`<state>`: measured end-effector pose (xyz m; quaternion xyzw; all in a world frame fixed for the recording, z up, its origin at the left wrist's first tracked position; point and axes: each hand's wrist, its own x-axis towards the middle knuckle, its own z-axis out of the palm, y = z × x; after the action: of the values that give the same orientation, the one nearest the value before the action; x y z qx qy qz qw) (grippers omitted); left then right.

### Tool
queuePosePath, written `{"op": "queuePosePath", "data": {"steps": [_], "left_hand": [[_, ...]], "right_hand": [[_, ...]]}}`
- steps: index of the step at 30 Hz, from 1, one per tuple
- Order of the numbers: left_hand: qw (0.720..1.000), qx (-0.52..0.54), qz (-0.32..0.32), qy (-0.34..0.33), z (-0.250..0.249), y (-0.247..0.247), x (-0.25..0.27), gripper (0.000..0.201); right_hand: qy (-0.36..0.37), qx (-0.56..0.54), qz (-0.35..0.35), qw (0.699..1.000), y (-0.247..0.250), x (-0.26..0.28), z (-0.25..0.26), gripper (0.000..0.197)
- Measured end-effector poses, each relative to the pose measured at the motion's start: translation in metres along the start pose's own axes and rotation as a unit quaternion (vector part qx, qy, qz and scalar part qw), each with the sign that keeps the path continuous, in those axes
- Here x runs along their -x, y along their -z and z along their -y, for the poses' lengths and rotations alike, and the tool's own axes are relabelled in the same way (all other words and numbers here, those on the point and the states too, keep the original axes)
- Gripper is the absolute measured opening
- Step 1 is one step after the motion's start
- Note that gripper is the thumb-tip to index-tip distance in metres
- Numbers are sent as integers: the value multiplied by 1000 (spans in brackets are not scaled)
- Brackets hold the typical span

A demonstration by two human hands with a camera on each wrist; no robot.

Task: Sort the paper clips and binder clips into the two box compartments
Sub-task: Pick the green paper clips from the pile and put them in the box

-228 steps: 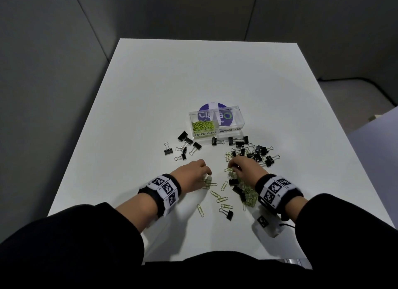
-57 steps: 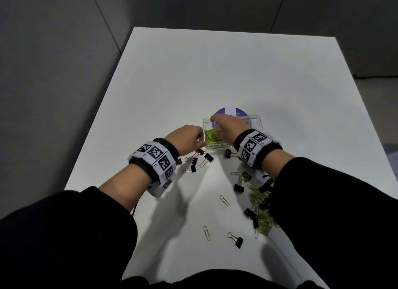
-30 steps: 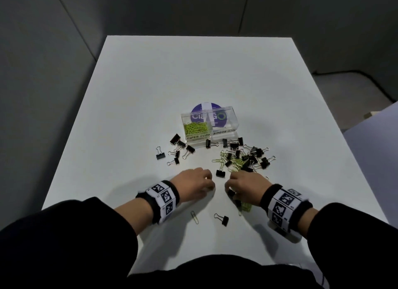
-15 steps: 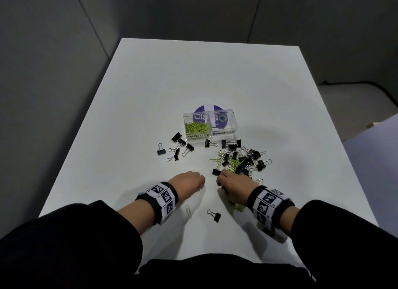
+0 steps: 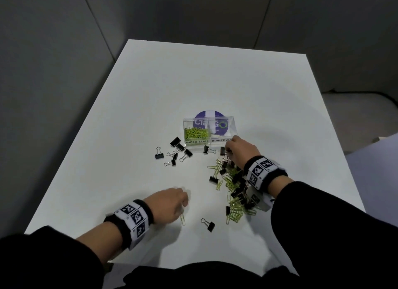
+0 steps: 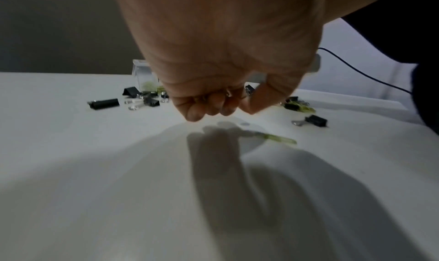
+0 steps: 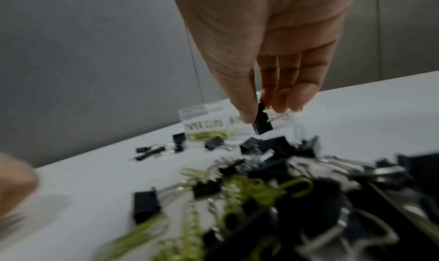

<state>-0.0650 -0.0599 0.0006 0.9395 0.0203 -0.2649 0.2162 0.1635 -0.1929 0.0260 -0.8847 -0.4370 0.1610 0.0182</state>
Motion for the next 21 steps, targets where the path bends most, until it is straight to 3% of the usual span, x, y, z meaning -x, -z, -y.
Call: {"op": "queuePosePath", "data": {"steps": [3, 8, 11, 15, 21], "left_hand": [[999, -44, 27, -17, 5, -11, 5, 35], [998, -41, 10, -52, 9, -9, -7, 24], [997, -52, 22, -57, 8, -4, -17, 24], [997, -36, 18, -66, 3, 2, -28, 20], [998, 29, -27, -52, -6, 22, -48, 10]], "right_hand": [[-51, -26, 2, 998, -4, -11, -11, 20], [-67, -41, -13, 997, -9, -5, -17, 33], [-159, -52, -10, 986, -14, 14, -32, 32], [-269, -85, 51, 958, -29, 46, -50, 43], [-257, -141, 43, 955, -41, 49, -29, 46]]}}
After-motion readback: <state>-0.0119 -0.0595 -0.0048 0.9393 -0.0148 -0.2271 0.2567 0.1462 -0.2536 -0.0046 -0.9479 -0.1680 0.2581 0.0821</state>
